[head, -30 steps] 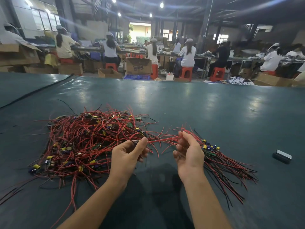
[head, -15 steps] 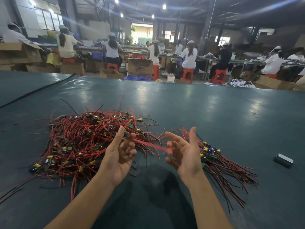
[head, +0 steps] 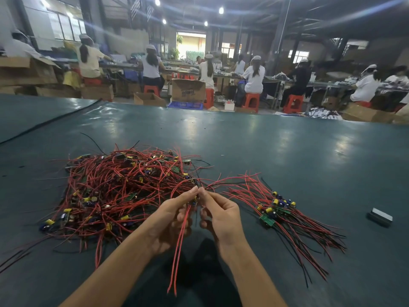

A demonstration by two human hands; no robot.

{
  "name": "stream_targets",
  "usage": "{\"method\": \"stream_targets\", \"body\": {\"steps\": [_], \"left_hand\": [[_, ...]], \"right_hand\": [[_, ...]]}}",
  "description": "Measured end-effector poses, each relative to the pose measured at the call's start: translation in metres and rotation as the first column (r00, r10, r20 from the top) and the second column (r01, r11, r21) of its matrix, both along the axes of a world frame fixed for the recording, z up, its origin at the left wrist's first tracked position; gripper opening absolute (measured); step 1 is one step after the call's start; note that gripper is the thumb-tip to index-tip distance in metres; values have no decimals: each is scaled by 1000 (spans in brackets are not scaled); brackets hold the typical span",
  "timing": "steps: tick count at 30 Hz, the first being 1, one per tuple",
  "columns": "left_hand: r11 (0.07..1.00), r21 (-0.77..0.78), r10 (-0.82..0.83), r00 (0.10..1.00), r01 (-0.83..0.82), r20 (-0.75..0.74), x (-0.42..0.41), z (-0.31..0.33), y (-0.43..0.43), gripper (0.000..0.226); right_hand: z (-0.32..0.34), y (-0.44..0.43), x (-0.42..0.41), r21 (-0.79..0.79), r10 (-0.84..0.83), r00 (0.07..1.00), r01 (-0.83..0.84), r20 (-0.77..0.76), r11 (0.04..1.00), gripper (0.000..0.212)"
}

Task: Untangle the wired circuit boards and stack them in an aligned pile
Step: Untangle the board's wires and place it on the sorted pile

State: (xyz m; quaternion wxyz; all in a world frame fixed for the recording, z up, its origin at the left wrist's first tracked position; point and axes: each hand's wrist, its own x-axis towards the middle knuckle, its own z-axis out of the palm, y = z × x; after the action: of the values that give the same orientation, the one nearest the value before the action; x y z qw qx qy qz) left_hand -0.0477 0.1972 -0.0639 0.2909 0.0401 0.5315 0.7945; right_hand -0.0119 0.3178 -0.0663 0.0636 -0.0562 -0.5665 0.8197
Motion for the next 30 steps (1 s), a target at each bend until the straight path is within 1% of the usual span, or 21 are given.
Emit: {"method": "stream_targets", "body": {"steps": [2, 4, 6, 7, 8, 9, 10, 11, 12, 13, 14, 16, 17, 18, 20, 21, 22, 24, 27, 28, 30], "left_hand": [[999, 5, -39, 999, 39, 13, 3, 2, -2, 40], [998, 42, -57, 998, 56, 20, 3, 4, -2, 46], [989, 148, -25, 999, 19, 40, 3, 2, 0, 48], [979, 203, -2, 998, -10, 60, 3, -1, 2, 44], [974, 221, 28, 997, -41, 65, 5, -4, 5, 37], [981, 176, 75, 997, -80, 32, 6, -10, 9, 30], [991, 80, 114, 992, -110, -46, 9, -15, 12, 26], [991, -16, 126, 981, -130, -150, 11, -20, 15, 25], [987, -78, 118, 961, -141, -249, 13, -22, 18, 28], [983, -100, 112, 939, -152, -325, 15, -24, 21, 35], [981, -94, 124, 925, -167, -358, 17, -24, 22, 41], [970, -39, 209, 898, -242, -388, 18, -23, 24, 51], [959, -7, 259, 881, -285, -395, 18, -22, 25, 58], [946, 21, 303, 862, -323, -406, 18, -21, 25, 59], [925, 39, 359, 837, -378, -412, 20, -16, 24, 51], [917, 37, 382, 843, -398, -378, 20, -14, 24, 51], [912, 47, 401, 860, -408, -315, 20, -12, 23, 51], [908, 57, 418, 884, -416, -209, 19, -10, 20, 52], [908, 43, 417, 884, -417, -211, 17, -8, 17, 46], [903, 48, 427, 877, -428, -221, 16, -8, 17, 42], [883, 64, 465, 847, -465, -259, 14, -10, 17, 34]], "right_hand": [[1, -2, 1, -37, -11, 1000, 12, 18, 999, 28], [1, -3, 2, -74, -30, 999, 32, 36, 997, 26], [1, -5, 2, -156, -77, 995, 85, 57, 984, 16], [3, -7, 2, -197, -122, 990, 134, 73, 971, 14], [3, -8, 2, -226, -179, 980, 194, 86, 955, 16], [2, -10, 1, -240, -242, 966, 257, 93, 936, 21], [1, -11, 0, -244, -300, 950, 313, 89, 918, 24], [0, -12, 0, -240, -346, 935, 354, 75, 904, 26], [0, -13, 1, -235, -380, 923, 381, 51, 894, 26], [-1, -14, 2, -229, -401, 916, 395, 19, 890, 25], [-2, -15, 4, -218, -409, 912, 395, -20, 892, 24], [-3, -18, 6, -167, -384, 918, 366, -96, 916, 21], [-4, -20, 7, -141, -362, 923, 345, -130, 928, 20], [-5, -22, 7, -116, -342, 926, 326, -162, 938, 19], [-6, -27, 8, -52, -311, 925, 307, -218, 950, 13], [-7, -29, 8, -22, -307, 921, 311, -241, 950, 10], [-9, -30, 8, -1, -312, 914, 323, -260, 946, 9], [-11, -31, 8, 15, -320, 899, 339, -299, 940, 11], [-13, -31, 9, 89, -307, 872, 365, -381, 927, 18], [-13, -31, 9, 104, -306, 869, 371, -389, 923, 17], [-11, -31, 9, 100, -311, 883, 366, -352, 925, 8]]}}
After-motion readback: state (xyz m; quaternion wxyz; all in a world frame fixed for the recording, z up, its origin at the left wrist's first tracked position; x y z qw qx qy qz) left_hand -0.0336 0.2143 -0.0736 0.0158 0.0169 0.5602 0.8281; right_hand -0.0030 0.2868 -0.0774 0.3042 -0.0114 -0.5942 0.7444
